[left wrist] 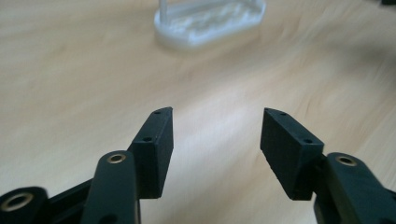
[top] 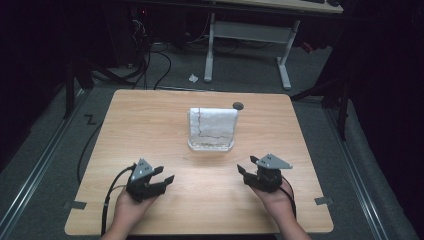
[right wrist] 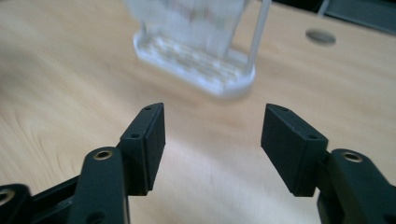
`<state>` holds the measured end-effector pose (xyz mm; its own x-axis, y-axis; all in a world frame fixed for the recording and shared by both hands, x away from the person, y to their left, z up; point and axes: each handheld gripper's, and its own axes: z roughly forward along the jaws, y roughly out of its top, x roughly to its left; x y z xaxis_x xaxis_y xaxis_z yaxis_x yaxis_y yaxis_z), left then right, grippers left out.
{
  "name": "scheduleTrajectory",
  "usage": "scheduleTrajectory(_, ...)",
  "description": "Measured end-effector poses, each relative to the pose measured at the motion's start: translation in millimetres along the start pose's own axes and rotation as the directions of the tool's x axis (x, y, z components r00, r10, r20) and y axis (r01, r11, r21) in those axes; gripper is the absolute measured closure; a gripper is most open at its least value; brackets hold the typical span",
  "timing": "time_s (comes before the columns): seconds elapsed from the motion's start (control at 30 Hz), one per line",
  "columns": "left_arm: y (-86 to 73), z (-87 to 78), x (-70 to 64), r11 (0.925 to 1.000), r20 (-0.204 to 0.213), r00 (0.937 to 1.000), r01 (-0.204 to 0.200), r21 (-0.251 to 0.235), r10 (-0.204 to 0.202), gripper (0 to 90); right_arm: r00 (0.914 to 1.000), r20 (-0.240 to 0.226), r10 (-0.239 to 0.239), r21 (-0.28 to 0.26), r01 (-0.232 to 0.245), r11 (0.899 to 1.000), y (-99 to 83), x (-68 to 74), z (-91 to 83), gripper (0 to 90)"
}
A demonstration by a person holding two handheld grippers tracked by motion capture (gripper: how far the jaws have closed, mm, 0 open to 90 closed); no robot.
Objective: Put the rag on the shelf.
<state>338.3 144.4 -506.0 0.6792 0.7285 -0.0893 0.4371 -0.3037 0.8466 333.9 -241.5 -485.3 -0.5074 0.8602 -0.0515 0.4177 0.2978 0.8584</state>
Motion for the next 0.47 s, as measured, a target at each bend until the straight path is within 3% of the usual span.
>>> scheduleTrajectory(0.03,-13.9,-2.7,-3.3,0.9998,-0.021,0.9997,-0.01,0.016,0.011,44.3,1.0,0.0,0.0,0.0,0.0,1.0,0.0,0.0,0.0,39.4)
scheduleTrajectory(0.07,-20.5,-5.1,-5.0,0.9988,-0.021,0.9998,-0.007,0.049,0.008,45.5,0.9993,0.037,0.003,0.005,-0.003,1.0,-25.4,5.0,-3.6,40.0)
scheduleTrajectory(0.1,-22.2,-7.2,-6.5,0.9975,-0.016,0.9999,-0.002,0.071,0.003,45.5,0.9993,0.037,0.003,0.005,-0.003,1.0,-25.4,5.0,-3.6,40.0)
scheduleTrajectory(0.13,-22.4,-10.0,-7.6,0.9978,-0.007,1.0,-0.003,0.067,0.003,42.5,0.9996,0.016,0.024,0.047,-0.025,0.999,-42.2,7.4,-6.9,39.7)
scheduleTrajectory(0.23,-23.1,-9.8,-5.0,0.9981,-0.004,1.0,0.005,0.062,-0.004,42.6,1.0,0.003,0.007,0.062,-0.007,0.998,-46.2,8.1,-9.0,40.3)
scheduleTrajectory(0.3,-22.4,-3.3,0.5,0.997,0.009,0.9994,0.032,0.07,-0.032,42.6,0.9999,0.0,0.017,0.067,-0.017,0.998,-45.6,6.6,-7.0,40.2)
scheduleTrajectory(0.47,-22.2,-1.5,0.3,0.9972,0.016,0.9995,0.027,0.07,-0.029,41.9,0.9998,0.004,0.018,0.054,-0.018,0.998,-43.4,5.2,-5.0,40.1)
